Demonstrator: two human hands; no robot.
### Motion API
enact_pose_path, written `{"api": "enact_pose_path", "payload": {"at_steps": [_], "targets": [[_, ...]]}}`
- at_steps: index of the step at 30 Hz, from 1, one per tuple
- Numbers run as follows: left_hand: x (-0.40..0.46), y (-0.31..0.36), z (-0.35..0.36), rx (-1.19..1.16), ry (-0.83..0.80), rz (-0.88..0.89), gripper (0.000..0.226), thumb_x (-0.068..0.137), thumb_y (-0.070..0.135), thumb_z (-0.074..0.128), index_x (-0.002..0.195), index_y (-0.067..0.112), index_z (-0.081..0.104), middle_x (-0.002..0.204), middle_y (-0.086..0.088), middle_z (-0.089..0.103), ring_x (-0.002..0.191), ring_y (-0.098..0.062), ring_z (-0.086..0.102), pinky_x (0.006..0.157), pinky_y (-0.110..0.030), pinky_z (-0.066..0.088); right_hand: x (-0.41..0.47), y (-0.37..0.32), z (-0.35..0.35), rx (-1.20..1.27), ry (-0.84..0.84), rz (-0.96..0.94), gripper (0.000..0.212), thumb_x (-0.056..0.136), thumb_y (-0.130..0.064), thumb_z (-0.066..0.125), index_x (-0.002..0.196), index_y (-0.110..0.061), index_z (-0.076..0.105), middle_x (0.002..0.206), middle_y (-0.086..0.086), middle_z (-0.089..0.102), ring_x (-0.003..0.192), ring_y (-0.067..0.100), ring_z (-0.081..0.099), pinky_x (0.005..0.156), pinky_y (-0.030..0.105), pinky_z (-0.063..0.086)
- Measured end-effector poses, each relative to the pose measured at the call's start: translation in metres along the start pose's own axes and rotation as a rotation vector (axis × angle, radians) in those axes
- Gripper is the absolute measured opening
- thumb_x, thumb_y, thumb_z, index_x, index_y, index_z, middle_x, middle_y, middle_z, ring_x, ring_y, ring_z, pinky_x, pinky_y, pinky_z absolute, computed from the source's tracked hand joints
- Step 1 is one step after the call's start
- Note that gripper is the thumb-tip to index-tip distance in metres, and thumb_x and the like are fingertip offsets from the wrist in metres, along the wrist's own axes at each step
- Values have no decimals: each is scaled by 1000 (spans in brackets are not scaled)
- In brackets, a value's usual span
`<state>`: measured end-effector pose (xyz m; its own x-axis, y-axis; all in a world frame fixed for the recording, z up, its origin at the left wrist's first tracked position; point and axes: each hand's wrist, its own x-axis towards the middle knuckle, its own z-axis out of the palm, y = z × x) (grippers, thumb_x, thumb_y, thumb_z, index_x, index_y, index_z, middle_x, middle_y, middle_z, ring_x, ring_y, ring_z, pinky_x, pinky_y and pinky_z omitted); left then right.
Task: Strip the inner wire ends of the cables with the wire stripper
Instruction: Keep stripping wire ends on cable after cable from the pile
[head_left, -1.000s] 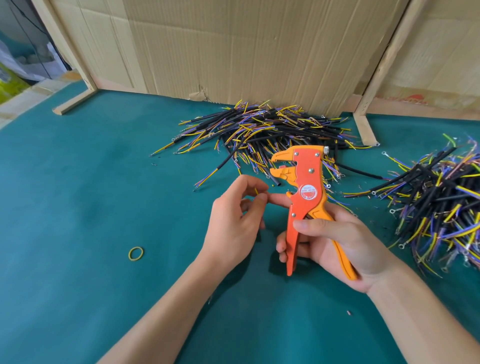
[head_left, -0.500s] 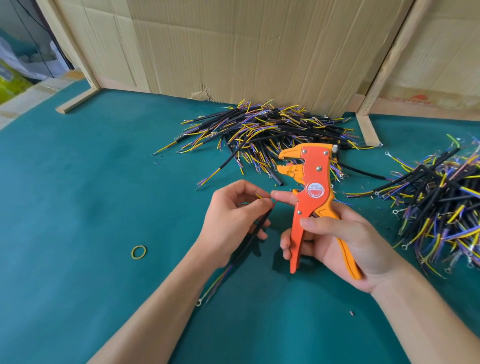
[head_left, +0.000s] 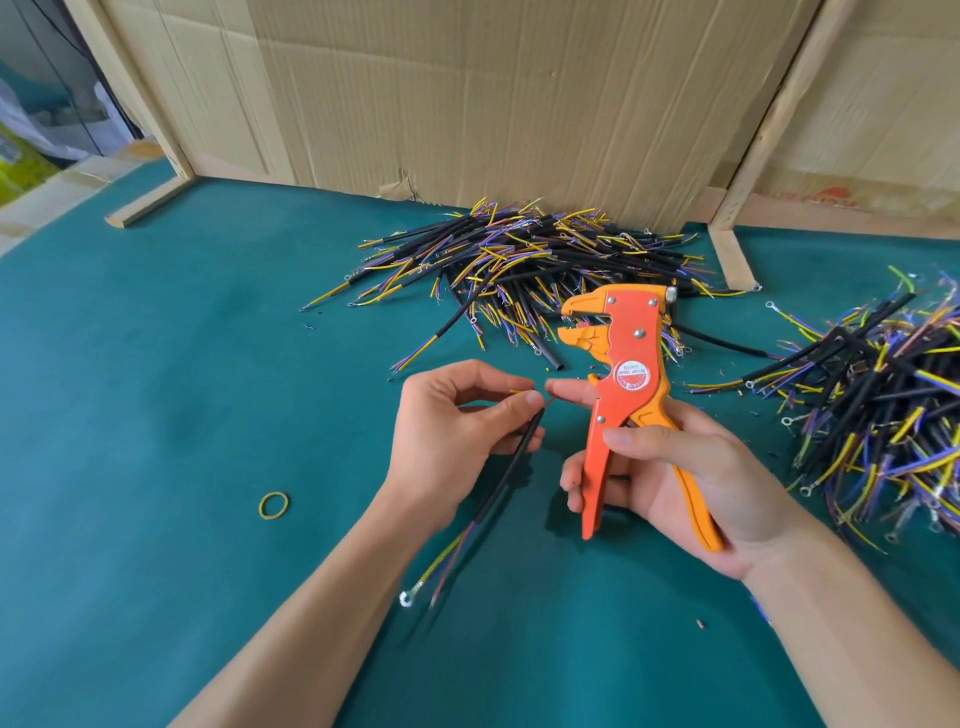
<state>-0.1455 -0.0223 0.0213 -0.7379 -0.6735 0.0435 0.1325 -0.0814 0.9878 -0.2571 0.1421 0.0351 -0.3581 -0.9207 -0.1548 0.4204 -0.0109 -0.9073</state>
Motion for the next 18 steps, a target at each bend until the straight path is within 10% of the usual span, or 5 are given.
{"api": "enact_pose_path", "payload": {"at_steps": [18], "targets": [[-6,1,8,-140,-90,-69,15,91,-2,68,84,7,58,93,-9,60,69,-29,71,69,-40,61,2,0,3,45,32,-36,58,76,-19,72,134,-9,65,88,27,62,82,39,63,74,47,55]]}}
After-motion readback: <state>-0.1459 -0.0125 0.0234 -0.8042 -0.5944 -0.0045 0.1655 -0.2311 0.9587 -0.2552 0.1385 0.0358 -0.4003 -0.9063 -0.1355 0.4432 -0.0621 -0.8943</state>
